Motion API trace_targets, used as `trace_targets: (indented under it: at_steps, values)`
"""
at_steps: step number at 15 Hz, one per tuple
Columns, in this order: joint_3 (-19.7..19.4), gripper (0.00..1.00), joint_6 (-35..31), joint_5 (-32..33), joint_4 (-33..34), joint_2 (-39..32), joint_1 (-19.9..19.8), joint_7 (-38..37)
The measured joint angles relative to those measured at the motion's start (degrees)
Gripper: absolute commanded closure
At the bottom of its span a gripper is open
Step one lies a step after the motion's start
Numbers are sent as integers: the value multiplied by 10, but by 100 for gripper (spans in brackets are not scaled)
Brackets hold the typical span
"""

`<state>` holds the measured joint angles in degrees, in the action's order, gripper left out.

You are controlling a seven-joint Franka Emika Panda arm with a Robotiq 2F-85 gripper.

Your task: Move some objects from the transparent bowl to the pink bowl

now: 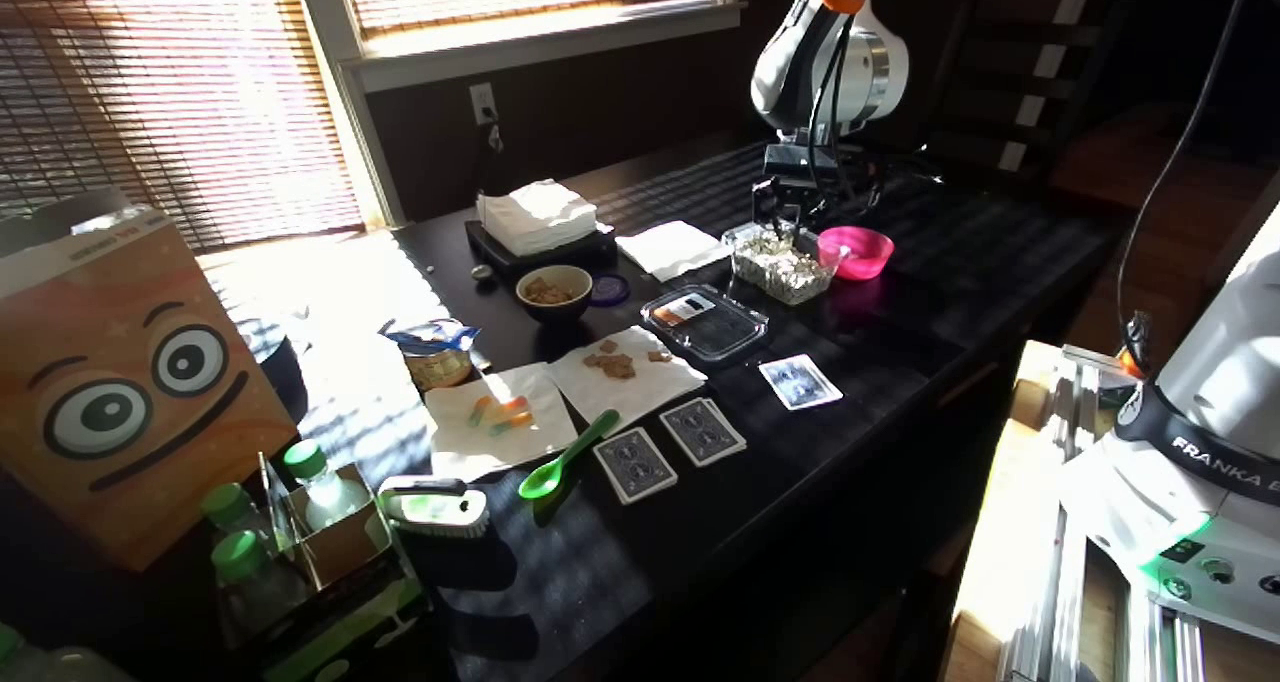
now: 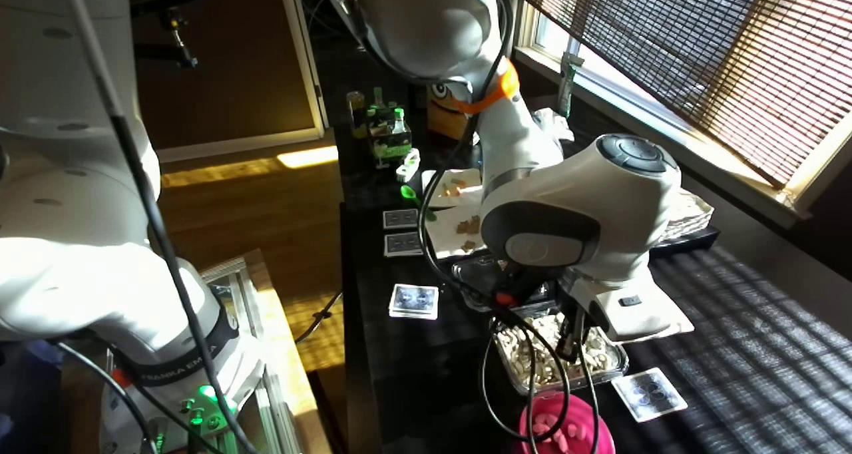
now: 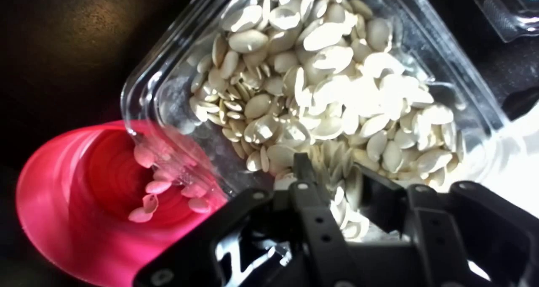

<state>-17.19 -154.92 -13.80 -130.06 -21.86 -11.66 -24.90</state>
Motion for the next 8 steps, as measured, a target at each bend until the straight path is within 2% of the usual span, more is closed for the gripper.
trace_targets:
  at_steps: [8]
  values:
    - [-17, 94, 59, 3, 0, 48, -6, 14]
